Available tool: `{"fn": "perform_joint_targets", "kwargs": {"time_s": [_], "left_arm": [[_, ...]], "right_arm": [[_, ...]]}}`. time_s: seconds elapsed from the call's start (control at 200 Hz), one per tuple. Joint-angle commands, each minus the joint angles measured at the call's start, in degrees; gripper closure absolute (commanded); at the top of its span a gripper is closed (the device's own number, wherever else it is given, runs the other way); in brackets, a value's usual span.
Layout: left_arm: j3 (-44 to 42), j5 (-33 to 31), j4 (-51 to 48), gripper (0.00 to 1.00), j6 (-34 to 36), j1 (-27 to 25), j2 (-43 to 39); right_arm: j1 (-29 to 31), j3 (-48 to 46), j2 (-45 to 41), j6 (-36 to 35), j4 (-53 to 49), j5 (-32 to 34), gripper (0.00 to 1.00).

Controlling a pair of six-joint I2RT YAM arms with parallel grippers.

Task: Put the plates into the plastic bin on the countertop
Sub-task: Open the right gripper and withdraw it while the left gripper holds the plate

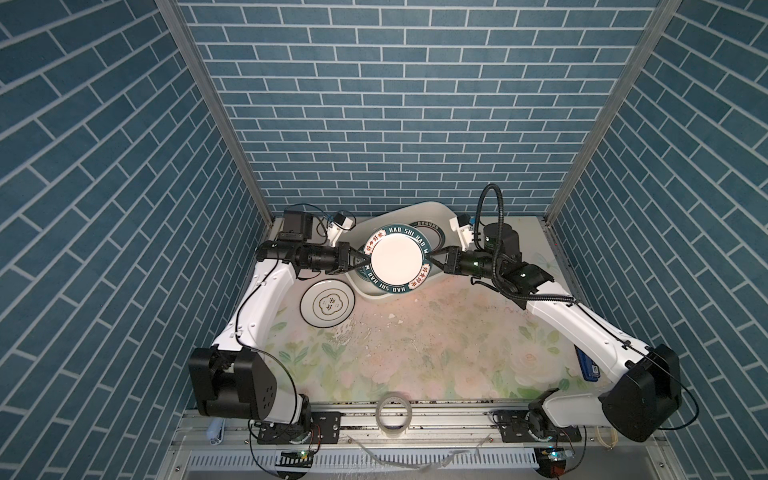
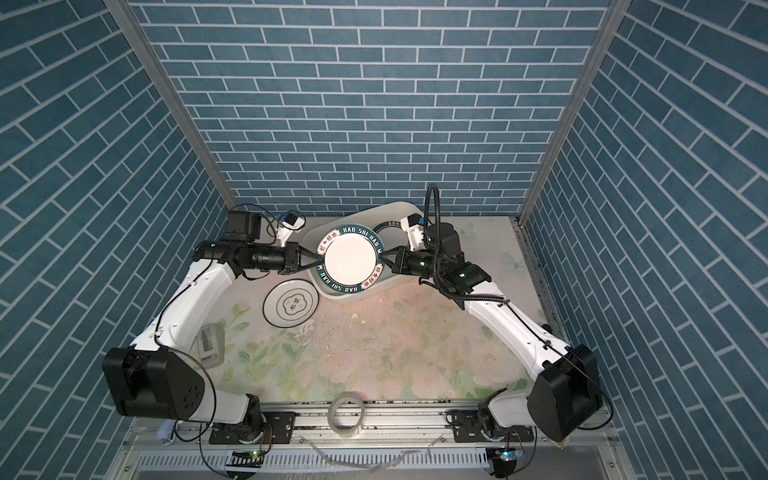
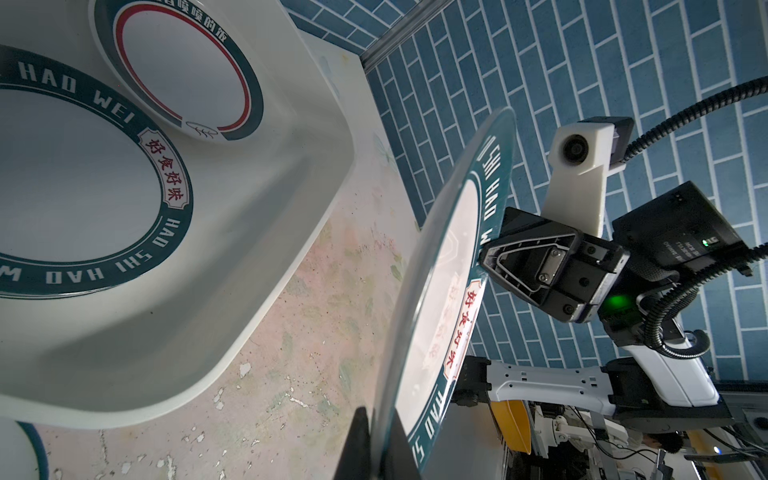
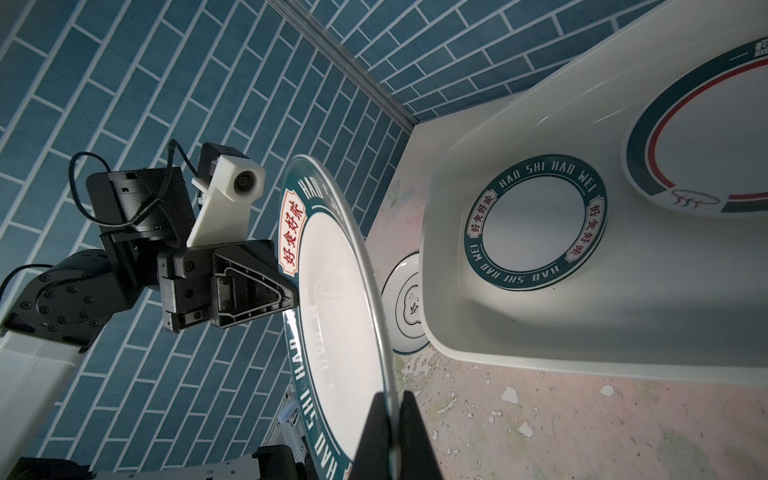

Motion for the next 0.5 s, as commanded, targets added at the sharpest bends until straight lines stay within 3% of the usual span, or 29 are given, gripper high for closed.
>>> {"fn": "perform_joint_targets", "kwargs": {"time_s": [0.0, 0.115, 0.32, 0.495], "left_arm": [[1.4, 0.6, 0.4, 1.0, 0.2, -0.2, -0.3], [1.5, 0.5, 0.7, 1.0, 0.4, -0.3, -0.7], [4.8, -1.3, -2.3, 1.0, 3.2, -0.3, 0.0], [10.2, -4.4, -5.5, 1.0, 6.2, -0.3, 2.1]], "right_arm": [[-0.2, 2.4, 0.0, -1.1, 2.3, -0.1, 1.0], [-0.2, 2.8, 0.2, -1.4, 1.9, 0.2, 1.0], [-0.3, 4.5, 0.6, -3.9, -2.4, 3.4, 0.68], [-1.7, 6.0, -0.8, -6.1, -7.1, 8.9, 0.58]]}}
